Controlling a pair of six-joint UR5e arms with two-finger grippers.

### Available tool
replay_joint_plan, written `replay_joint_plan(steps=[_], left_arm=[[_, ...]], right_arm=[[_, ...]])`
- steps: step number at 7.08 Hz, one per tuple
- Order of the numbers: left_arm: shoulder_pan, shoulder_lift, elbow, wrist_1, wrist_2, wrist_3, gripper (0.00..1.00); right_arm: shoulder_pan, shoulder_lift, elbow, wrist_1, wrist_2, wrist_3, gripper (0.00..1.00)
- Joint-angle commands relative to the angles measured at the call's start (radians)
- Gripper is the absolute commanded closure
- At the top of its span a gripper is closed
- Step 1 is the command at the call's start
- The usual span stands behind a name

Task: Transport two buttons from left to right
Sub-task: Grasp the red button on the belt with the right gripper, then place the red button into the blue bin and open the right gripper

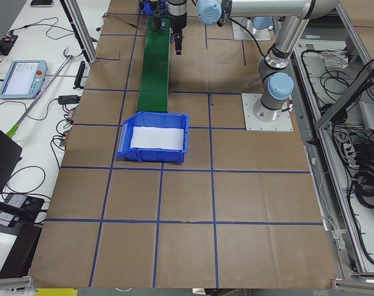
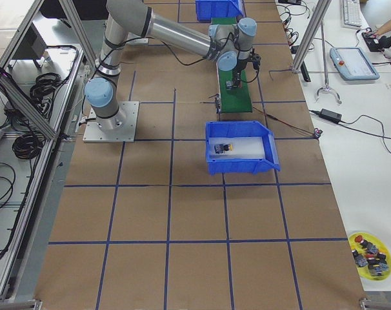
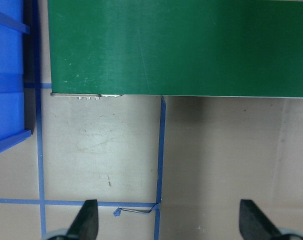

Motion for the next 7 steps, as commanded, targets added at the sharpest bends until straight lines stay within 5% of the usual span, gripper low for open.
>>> replay_joint_plan(steps=[1, 4, 7], left_arm=[[0.000, -0.001, 0.002, 0.000, 0.000, 0.000, 0.00], [0.000, -0.001, 0.004, 0.000, 0.001, 0.000, 0.00], [0.000, -0.001, 0.002, 0.000, 0.001, 0.000, 0.00]], right_arm=[[-0.114, -0.087, -0.078, 0.047, -0.001, -0.114, 0.97], [-0.425, -0.073, -0.199, 0.054, -0.003, -0.608, 0.97], [-0.505, 0.054, -0.190, 0.025, 0.005, -0.656, 0.96]])
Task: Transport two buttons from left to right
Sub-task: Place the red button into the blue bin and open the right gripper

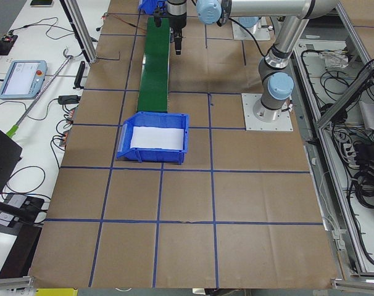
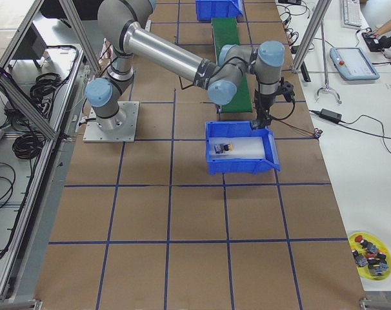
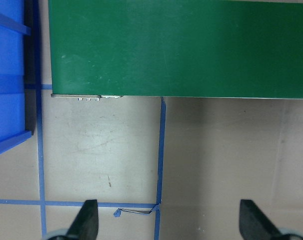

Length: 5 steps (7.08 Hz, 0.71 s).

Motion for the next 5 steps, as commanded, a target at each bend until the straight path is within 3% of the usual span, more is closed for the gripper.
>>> replay_joint_plan(steps=[1, 3, 5], left_arm=[[0.000, 0.000, 0.000, 0.000, 0.000, 0.000, 0.00], [0.000, 0.000, -0.001, 0.000, 0.000, 0.000, 0.00], [0.000, 0.000, -0.001, 0.000, 0.000, 0.000, 0.00]], right_arm=[[-0.017, 0.080, 0.014, -0.025, 0.003, -0.010, 0.97], [-0.017, 0.114, 0.087, -0.163, 0.004, -0.004, 0.97], [-0.017, 0.123, 0.150, -0.193, 0.007, 0.014, 0.97]])
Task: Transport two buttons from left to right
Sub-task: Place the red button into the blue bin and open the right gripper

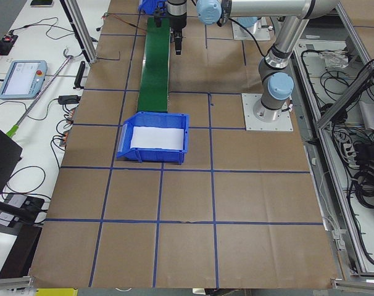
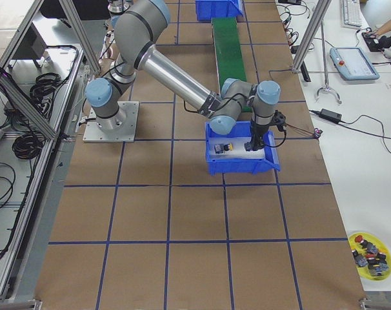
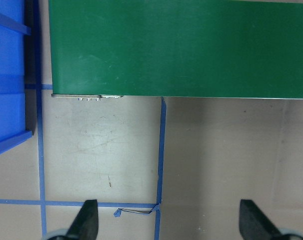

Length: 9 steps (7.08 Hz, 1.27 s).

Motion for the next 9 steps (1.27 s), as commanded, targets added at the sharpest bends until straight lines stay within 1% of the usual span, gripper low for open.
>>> replay_joint_plan(steps=[1, 2, 3, 4, 5, 7, 9], left_arm=[[0.000, 0.000, 0.000, 0.000, 0.000, 0.000, 0.00], [0.000, 0.000, 0.001, 0.000, 0.000, 0.000, 0.00], [0.000, 0.000, 0.001, 0.000, 0.000, 0.000, 0.00], [0.000, 0.000, 0.001, 0.000, -0.002, 0.000, 0.00], [0.000, -0.002, 0.001, 0.000, -0.002, 0.000, 0.00], [0.000, -0.002, 0.003, 0.000, -0.002, 0.000, 0.00], [0.000, -0.002, 0.003, 0.000, 0.000, 0.000, 0.00]], right_arm=[[0.000, 0.019, 0.052, -0.021, 0.002, 0.025, 0.96], [0.000, 0.020, 0.055, -0.021, 0.002, 0.025, 0.91], [0.000, 0.019, 0.052, -0.023, 0.005, 0.025, 0.44], [0.000, 0.013, 0.049, -0.023, 0.006, 0.026, 0.07], [0.000, 0.005, 0.048, -0.021, 0.006, 0.026, 0.01], [0.000, -0.021, 0.037, -0.012, 0.002, 0.022, 0.00], [0.003, -0.123, 0.014, 0.032, -0.001, 0.037, 0.00]])
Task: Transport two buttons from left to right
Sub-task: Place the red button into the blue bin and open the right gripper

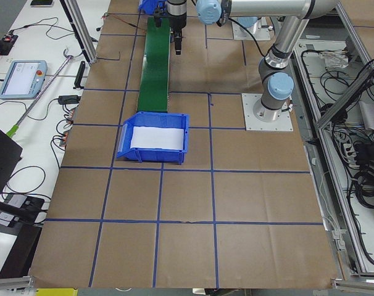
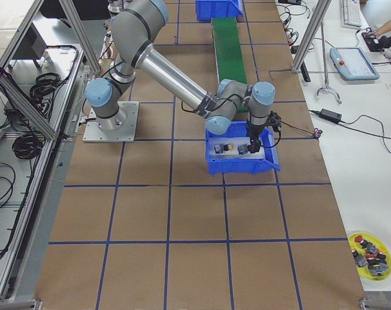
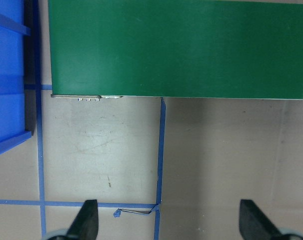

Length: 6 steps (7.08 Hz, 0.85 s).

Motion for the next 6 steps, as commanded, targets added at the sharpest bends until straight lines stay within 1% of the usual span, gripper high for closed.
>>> replay_joint_plan(steps=[1, 2, 3, 4, 5, 6], left_arm=[[0.000, 0.000, 0.000, 0.000, 0.001, 0.000, 0.00], [0.000, 0.001, 0.000, 0.000, 0.001, 0.000, 0.00], [0.000, 0.001, 0.000, 0.000, 0.003, 0.000, 0.00], [0.000, 0.000, 0.003, 0.000, 0.003, 0.000, 0.00], [0.000, 0.000, 0.005, -0.003, 0.004, 0.000, 0.00], [0.000, 0.000, 0.008, -0.006, 0.006, -0.003, 0.00]], right_arm=[[0.011, -0.132, -0.052, 0.130, -0.001, 0.035, 0.00], [0.034, -0.196, -0.080, 0.241, 0.004, 0.074, 0.00], [0.106, -0.233, -0.103, 0.265, 0.001, 0.136, 0.00], [0.219, -0.252, -0.108, 0.308, -0.001, 0.144, 0.00], [0.328, -0.290, -0.109, 0.407, -0.011, 0.194, 0.00], [0.410, -0.312, -0.108, 0.457, -0.008, 0.337, 0.00]])
